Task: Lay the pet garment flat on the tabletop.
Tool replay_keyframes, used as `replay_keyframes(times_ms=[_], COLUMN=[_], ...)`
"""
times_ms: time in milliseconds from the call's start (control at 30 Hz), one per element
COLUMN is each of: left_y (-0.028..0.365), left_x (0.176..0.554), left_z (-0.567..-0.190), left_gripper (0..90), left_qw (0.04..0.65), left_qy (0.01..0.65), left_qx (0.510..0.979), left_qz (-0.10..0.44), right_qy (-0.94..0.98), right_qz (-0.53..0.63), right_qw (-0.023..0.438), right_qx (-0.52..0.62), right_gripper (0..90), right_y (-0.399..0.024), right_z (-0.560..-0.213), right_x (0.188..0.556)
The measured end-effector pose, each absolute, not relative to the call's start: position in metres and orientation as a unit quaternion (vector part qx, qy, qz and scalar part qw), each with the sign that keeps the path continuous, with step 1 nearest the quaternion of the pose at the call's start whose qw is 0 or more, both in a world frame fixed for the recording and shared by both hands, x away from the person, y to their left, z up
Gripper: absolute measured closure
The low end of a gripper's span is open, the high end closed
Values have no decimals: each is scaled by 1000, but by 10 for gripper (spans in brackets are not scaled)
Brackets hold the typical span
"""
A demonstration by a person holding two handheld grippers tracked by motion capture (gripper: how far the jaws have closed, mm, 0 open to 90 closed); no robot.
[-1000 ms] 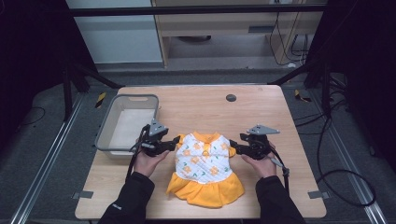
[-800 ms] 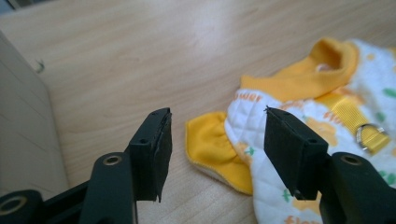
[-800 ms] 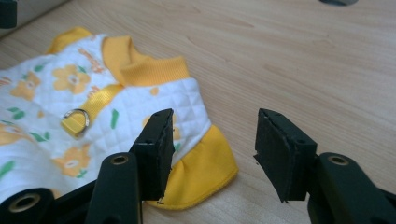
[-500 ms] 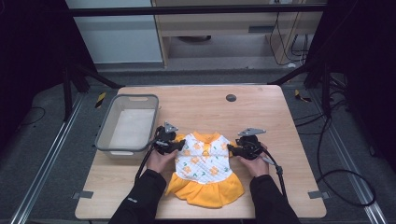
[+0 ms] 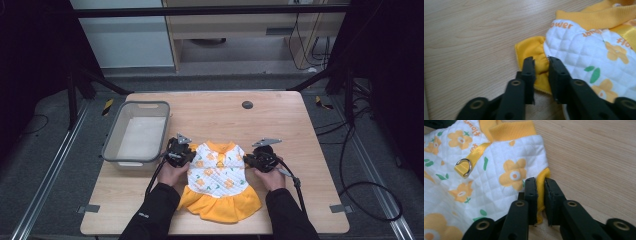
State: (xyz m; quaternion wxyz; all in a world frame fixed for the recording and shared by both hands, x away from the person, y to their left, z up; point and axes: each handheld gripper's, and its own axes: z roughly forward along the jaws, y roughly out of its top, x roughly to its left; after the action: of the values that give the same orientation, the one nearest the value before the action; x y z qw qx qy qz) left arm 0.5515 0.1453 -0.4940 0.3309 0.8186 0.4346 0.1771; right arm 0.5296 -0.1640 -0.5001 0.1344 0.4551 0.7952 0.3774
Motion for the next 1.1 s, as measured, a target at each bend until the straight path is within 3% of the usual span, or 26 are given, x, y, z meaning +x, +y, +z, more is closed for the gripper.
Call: replay_keyframes(times_ms=[133, 367, 567, 700, 767, 800, 833, 867, 1100], left_y=[143, 147, 150, 149, 147, 147, 147, 149, 163], left_x=[551, 549, 543, 549, 553, 554, 554, 553, 532], left_z=[-493, -488, -452, -426, -422, -422, -422, -419, -412], left_gripper=[862, 876, 877, 868, 790, 686, 666, 651, 570], left_qw=[326, 339, 378, 399, 393, 390, 390, 396, 414], left_qy=[431, 433, 410, 415, 421, 424, 424, 424, 408], left_qx=[822, 816, 802, 779, 771, 770, 770, 768, 770], left_qz=[177, 179, 214, 250, 270, 275, 275, 272, 264], right_qy=[797, 789, 771, 741, 736, 737, 737, 738, 740], right_qz=[375, 396, 439, 459, 455, 446, 446, 435, 444], right_qw=[138, 158, 184, 255, 269, 275, 275, 291, 278], right_qx=[453, 442, 423, 419, 423, 428, 428, 426, 421], right_gripper=[848, 852, 852, 841, 774, 720, 720, 652, 600], right_y=[-161, -161, -159, -155, -155, -154, -154, -154, -160], right_z=[-498, -487, -460, -440, -436, -435, -435, -433, -426], right_x=[529, 526, 527, 537, 543, 547, 547, 550, 533])
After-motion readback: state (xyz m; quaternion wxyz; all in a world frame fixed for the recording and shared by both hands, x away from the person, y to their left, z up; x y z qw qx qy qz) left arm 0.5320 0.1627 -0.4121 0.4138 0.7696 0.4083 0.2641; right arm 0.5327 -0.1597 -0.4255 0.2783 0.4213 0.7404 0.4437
